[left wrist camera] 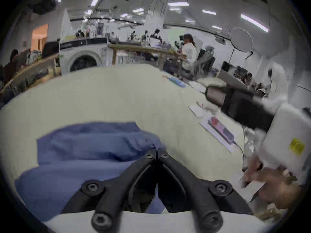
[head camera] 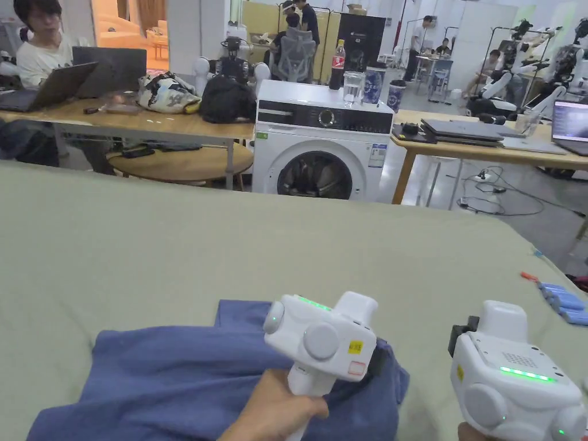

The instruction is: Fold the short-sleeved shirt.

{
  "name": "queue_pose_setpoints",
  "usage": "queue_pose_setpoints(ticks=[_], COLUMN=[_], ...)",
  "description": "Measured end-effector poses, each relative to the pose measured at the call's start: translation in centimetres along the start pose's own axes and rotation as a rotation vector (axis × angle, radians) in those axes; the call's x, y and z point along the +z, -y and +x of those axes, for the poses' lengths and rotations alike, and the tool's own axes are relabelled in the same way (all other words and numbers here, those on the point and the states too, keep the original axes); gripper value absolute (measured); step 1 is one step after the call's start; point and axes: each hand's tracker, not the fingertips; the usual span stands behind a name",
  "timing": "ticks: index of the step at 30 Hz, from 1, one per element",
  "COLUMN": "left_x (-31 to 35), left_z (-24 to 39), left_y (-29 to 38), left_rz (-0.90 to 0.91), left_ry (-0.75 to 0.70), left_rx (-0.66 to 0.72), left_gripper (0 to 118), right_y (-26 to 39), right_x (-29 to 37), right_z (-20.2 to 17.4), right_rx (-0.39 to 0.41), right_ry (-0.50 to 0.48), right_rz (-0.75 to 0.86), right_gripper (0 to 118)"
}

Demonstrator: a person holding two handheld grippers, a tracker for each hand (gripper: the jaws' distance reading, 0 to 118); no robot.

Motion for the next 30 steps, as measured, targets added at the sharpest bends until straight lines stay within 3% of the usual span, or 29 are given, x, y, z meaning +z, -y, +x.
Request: queue_pose_setpoints(ticks=[1,2,4,5,11,12,13,14,15,17,20,24,30], left_x=[-0.4,-0.4,0.0,0.7,7.7,8.9,10.1,11.0,11.8,13.3,15.9,19.6,22.7], left_z=[0.0,-0.2,-0.5,-0.7,-3.0,-3.6,-4.1,-4.5,-5.1,-6.4,-9.6,-14.4,-24.1], left_y=[0.5,0.9,1.2,1.4,2.2,2.4,2.7,2.9,3.2,3.9,4.8,5.8,5.4], left_rz=[-0.016,-0.028,-0.028,-0.008,0.208,0.251,0.284,0.29,0.283,0.295,0.256,0.246,0.107], left_ry=[-0.004,-0.001,-0.017,-0.039,-0.108,-0.146,-0.198,-0.239,-0.29,-0.368,-0.344,-0.485,-0.494], left_rx=[0.009,0.022,0.053,0.074,0.153,0.157,0.157,0.148,0.142,0.146,0.25,0.285,0.47], left_gripper=[0,11,59,74,70,61,41,10,0,0,0,0,0], right_y=[0.2,0.3,-0.1,-0.1,-0.9,-1.1,-1.2,-1.4,-1.5,-1.7,-2.3,-2.7,-2.7], right_x=[-0.1,-0.1,0.9,1.0,0.9,0.9,1.0,1.1,0.7,0.4,0.6,0.2,-1.7], right_z=[0.2,0.2,-0.2,-0.4,-3.0,-3.6,-4.3,-4.9,-5.5,-6.7,-8.7,-11.0,-13.0], right_rx=[-0.001,0.0,0.002,0.005,0.03,0.035,0.037,0.038,0.039,0.043,0.044,0.056,0.079], right_ry=[0.002,0.0,-0.006,-0.015,-0.099,-0.117,-0.129,-0.138,-0.151,-0.175,-0.208,-0.246,-0.279], right_rz=[-0.009,-0.015,-0.024,-0.027,-0.008,-0.004,0.004,0.007,0.007,0.011,0.014,0.006,-0.011], right_gripper=[0,0,0,0,0,0,0,0,0,0,0,0,0])
